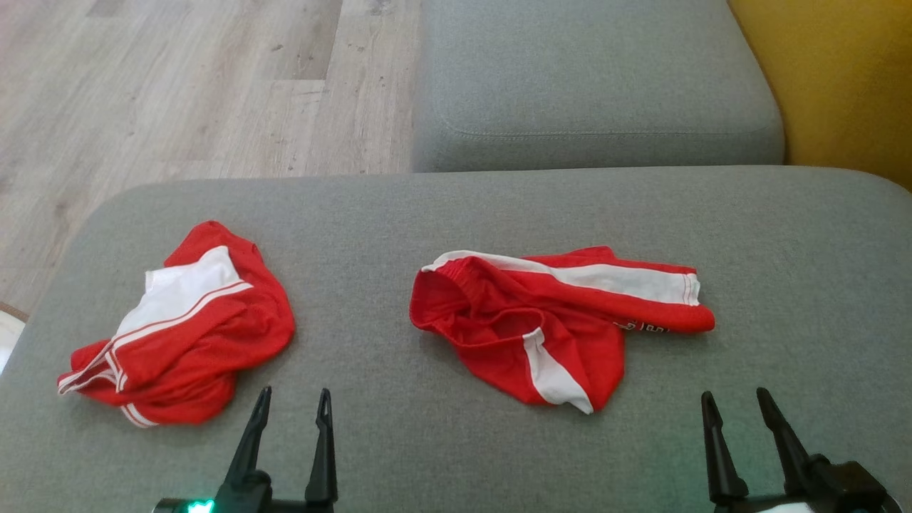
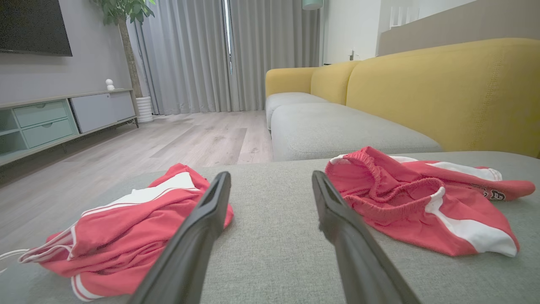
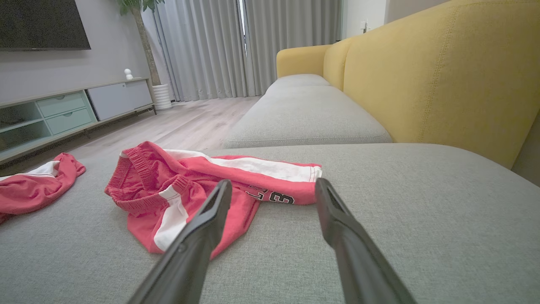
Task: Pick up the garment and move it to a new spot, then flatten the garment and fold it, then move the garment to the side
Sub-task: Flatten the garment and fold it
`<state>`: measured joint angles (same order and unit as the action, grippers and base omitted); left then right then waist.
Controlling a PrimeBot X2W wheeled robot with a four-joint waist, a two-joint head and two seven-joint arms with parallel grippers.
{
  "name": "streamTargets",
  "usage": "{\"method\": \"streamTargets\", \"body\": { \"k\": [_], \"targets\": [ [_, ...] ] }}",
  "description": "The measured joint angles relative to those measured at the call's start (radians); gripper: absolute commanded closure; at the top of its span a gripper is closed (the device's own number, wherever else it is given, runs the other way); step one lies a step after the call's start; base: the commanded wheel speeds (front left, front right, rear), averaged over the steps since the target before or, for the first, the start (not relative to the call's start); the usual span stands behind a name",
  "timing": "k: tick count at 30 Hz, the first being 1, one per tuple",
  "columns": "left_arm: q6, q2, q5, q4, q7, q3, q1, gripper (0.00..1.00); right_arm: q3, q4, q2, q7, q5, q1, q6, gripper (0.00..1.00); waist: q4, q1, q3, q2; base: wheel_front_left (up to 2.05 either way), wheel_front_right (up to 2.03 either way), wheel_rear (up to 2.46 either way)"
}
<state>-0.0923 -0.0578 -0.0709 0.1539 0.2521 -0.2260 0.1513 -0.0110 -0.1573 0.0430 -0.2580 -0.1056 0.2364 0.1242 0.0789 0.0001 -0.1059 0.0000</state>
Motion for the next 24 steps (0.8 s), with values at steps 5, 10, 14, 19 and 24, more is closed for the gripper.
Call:
{"method": "streamTargets", "body": {
  "k": [5,10,14,19,24],
  "targets": [
    [0.013,0.001,0.0,0.009,0.0,0.0,0.0,0.0,-0.001,0.0,0.0,0.0,0.001,0.0,0.0,0.0,-0.007,0.0,0.004,0.0,0.0,0.0,0.0],
    [0.032,0.001,0.0,0.041,0.0,-0.004,-0.001,0.0,-0.012,0.0,0.0,0.0,0.001,-0.001,0.0,0.0,-0.018,0.0,0.012,0.0,0.0,0.0,0.0],
    [0.053,0.001,0.0,0.063,0.0,-0.033,-0.012,0.0,-0.018,0.001,0.0,0.0,0.002,-0.002,0.0,0.0,-0.033,0.0,0.025,0.0,0.0,0.0,0.0],
    [0.084,0.001,-0.029,0.162,0.0,-0.112,-0.099,0.0,-0.026,0.002,0.0,0.0,0.01,-0.012,0.0,0.0,-0.056,0.0,0.049,0.0,0.0,0.0,0.0],
    [0.129,0.004,-0.045,0.273,-0.021,-0.208,-0.239,0.0,-0.045,0.004,0.0,0.0,0.01,-0.029,0.0,0.0,-0.086,0.0,0.077,0.0,0.0,0.0,0.0]
  ]
}}
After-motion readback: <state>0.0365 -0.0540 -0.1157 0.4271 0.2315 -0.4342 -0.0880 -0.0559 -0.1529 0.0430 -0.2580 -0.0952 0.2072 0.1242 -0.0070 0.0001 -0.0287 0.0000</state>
